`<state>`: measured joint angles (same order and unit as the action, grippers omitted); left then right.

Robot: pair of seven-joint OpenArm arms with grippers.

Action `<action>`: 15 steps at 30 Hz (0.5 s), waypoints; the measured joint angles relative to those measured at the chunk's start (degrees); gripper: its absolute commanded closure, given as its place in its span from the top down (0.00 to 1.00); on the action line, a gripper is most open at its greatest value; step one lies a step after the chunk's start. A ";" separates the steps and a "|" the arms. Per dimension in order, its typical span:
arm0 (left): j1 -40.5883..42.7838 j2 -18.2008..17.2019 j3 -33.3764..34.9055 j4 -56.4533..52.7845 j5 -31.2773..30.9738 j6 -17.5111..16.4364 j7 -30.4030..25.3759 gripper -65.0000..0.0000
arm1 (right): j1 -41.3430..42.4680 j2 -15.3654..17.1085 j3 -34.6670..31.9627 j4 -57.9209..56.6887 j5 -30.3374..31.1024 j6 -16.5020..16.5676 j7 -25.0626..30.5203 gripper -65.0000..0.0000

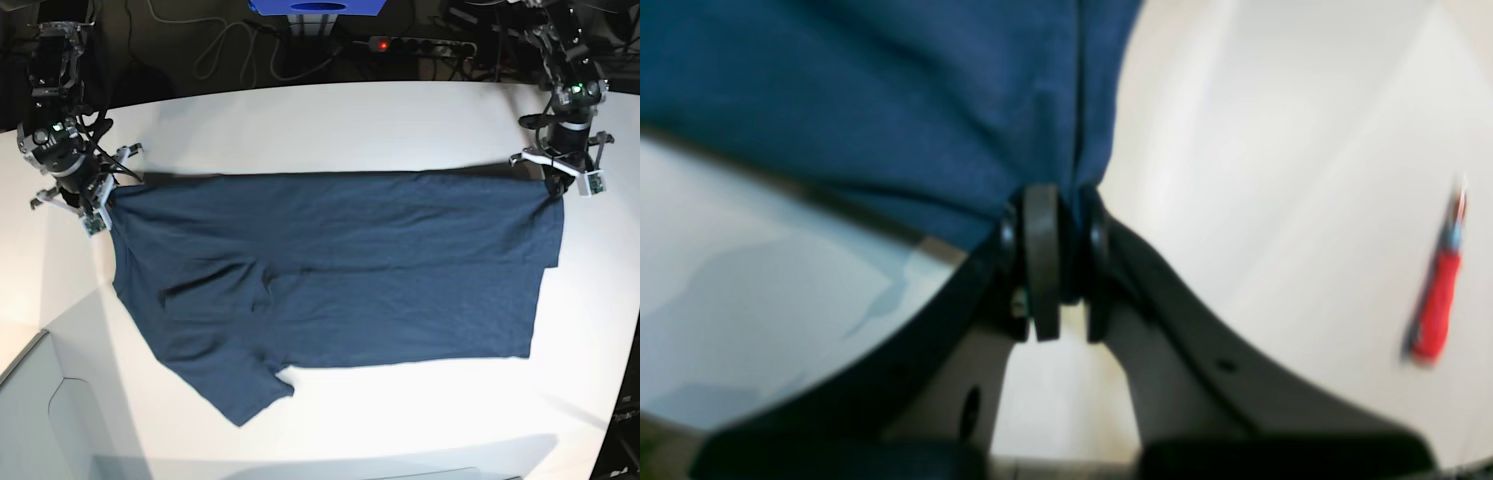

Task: Fold the T-shirt properly
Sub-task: 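Pull the folded edge back with both grippers to flatten the shirt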

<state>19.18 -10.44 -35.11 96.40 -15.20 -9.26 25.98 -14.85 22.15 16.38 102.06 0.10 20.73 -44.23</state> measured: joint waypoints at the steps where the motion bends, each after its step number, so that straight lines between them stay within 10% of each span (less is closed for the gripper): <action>1: 0.66 0.09 -0.26 0.00 0.00 0.00 0.22 0.00 | -0.70 -0.11 0.42 0.20 0.00 -0.02 -0.11 0.00; 15: 12.15 0.92 -0.74 6.29 0.02 0.11 0.02 0.00 | -9.92 -0.09 0.85 2.54 0.13 0.00 0.35 0.00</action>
<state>31.33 -9.52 -35.86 102.69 -15.18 -9.15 26.00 -24.77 22.06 17.23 104.60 0.23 20.73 -43.88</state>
